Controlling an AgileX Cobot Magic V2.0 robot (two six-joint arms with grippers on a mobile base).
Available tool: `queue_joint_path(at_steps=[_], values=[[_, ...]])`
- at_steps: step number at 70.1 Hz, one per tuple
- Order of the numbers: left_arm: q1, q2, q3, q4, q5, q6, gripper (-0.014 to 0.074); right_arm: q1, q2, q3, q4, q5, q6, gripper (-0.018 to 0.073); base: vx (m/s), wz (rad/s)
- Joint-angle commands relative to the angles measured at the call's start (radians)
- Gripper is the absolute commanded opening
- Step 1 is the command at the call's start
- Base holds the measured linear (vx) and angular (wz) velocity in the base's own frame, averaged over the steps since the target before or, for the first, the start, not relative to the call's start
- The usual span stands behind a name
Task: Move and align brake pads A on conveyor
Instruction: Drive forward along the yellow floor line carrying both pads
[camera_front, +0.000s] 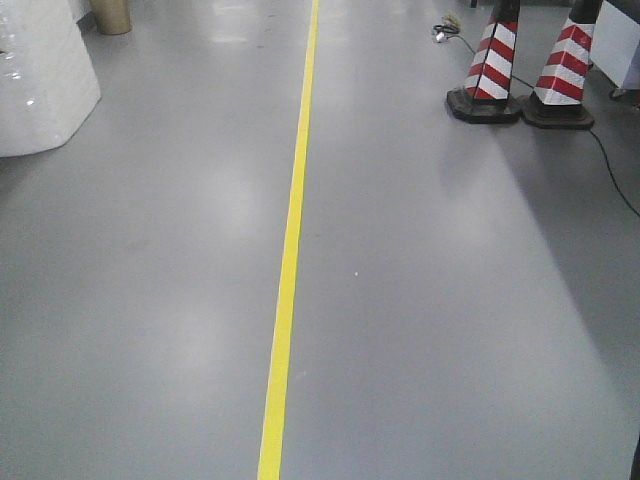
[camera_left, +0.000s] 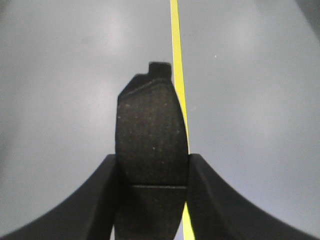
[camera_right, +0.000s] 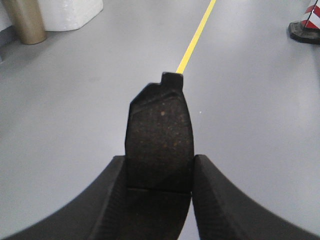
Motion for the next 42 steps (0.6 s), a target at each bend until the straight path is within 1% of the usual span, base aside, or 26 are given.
queue_joint_path(at_steps=[1,42], values=[[0.0,0.014,-0.028,0.009,-0.085,-0.001,-0.0006,-0.002,0.008,-0.03,-0.018,-0.095,-0.004,-0.0011,0.74,-0.08],[0.0,0.014,-0.028,0.009,-0.085,-0.001,-0.0006,-0.002,0.008,-0.03,-0.018,-0.094,-0.004,-0.0011,0.74,-0.08]])
